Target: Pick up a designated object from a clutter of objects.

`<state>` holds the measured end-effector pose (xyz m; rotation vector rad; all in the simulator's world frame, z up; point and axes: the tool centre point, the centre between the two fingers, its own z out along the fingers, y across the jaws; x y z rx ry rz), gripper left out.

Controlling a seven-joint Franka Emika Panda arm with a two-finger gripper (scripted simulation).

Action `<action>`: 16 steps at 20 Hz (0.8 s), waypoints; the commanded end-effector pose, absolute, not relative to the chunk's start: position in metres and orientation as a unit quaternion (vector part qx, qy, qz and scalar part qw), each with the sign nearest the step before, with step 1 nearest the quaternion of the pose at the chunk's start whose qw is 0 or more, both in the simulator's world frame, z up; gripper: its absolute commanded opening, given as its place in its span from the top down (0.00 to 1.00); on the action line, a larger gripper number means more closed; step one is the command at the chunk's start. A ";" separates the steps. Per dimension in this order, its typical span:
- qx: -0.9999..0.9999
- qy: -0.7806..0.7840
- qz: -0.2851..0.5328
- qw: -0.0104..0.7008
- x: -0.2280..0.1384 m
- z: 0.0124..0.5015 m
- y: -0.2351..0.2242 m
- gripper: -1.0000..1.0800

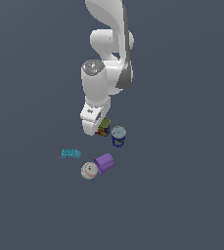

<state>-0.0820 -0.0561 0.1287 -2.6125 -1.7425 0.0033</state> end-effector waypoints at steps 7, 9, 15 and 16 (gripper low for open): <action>-0.832 -0.555 0.000 -0.001 -0.095 0.204 -0.039 1.00; -0.832 -0.555 0.000 -0.001 -0.099 0.222 -0.035 1.00; -0.832 -0.555 0.000 -0.001 -0.109 0.276 -0.022 1.00; -0.832 -0.555 0.000 -0.001 -0.110 0.285 -0.020 1.00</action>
